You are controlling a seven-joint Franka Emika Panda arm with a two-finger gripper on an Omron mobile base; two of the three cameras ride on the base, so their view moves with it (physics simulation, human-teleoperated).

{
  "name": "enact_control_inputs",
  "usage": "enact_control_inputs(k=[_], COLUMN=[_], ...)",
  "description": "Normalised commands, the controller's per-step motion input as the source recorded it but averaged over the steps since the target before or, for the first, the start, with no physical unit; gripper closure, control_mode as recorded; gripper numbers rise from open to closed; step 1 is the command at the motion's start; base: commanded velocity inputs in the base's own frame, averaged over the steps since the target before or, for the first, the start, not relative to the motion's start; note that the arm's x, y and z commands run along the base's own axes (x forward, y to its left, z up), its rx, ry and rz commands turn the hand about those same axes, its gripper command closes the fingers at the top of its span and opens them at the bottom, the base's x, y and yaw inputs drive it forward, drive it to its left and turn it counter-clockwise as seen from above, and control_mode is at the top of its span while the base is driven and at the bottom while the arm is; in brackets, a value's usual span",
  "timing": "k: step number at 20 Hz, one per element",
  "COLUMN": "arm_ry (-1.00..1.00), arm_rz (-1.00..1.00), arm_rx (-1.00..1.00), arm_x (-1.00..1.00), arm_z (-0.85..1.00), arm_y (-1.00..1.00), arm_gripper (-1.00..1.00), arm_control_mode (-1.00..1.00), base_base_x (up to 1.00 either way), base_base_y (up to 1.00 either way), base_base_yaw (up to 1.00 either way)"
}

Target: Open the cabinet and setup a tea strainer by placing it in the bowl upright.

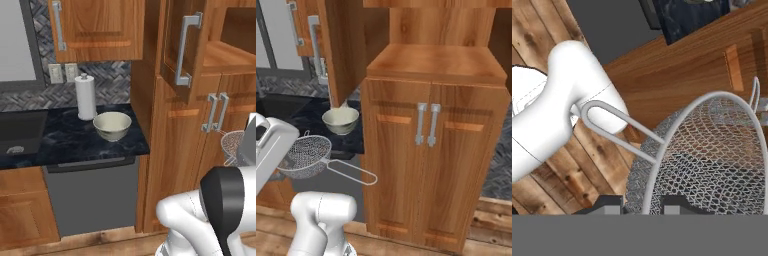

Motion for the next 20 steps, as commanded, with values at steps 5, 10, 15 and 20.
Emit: enact_control_inputs(k=[5, 10, 15, 20], arm_ry=[0.00, 0.00, 0.00, 0.00], arm_rz=[0.00, 0.00, 0.00, 0.00], arm_rx=[0.00, 0.00, 0.00, 0.00], arm_x=[0.00, 0.00, 0.00, 0.00], arm_z=[0.00, 0.00, 0.00, 0.00], arm_y=[0.00, 0.00, 0.00, 0.00], arm_gripper=[1.00, 1.00, 1.00, 1.00], arm_control_mode=[1.00, 1.00, 1.00, 1.00], base_base_x=[-0.21, -0.02, 0.00, 0.02], base_base_y=[0.70, 0.76, 0.69, 0.54], base_base_yaw=[-0.04, -0.09, -0.13, -0.17])
